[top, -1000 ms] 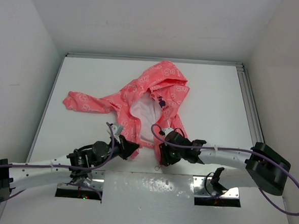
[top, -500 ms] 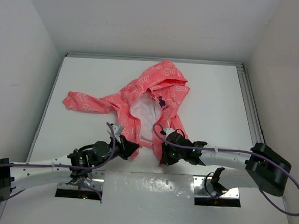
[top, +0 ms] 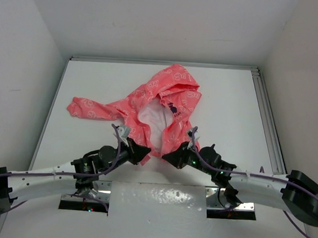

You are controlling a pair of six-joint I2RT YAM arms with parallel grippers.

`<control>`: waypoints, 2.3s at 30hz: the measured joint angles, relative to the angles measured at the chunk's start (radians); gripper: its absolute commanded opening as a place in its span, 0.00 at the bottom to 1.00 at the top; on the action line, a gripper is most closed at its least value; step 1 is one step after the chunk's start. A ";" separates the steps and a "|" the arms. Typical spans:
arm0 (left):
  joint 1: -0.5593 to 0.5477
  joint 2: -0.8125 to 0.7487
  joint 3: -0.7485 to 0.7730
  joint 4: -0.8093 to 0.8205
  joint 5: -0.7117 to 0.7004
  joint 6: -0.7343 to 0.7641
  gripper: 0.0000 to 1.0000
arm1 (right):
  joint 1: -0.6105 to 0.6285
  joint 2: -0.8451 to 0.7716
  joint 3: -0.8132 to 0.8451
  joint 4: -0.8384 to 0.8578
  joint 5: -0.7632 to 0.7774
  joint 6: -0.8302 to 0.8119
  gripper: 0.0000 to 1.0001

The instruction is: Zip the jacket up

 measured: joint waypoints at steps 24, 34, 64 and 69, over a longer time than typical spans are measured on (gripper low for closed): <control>0.000 0.030 0.049 0.061 0.001 -0.085 0.00 | 0.000 -0.006 -0.071 0.402 0.044 0.022 0.00; 0.000 0.015 0.004 0.102 0.016 -0.111 0.00 | 0.000 -0.041 -0.087 0.393 0.038 0.022 0.00; 0.001 0.060 -0.019 0.201 0.079 -0.124 0.00 | 0.000 -0.039 -0.091 0.370 0.015 0.022 0.00; 0.002 0.060 -0.019 0.205 0.087 -0.118 0.00 | 0.000 -0.039 -0.090 0.365 0.015 0.017 0.00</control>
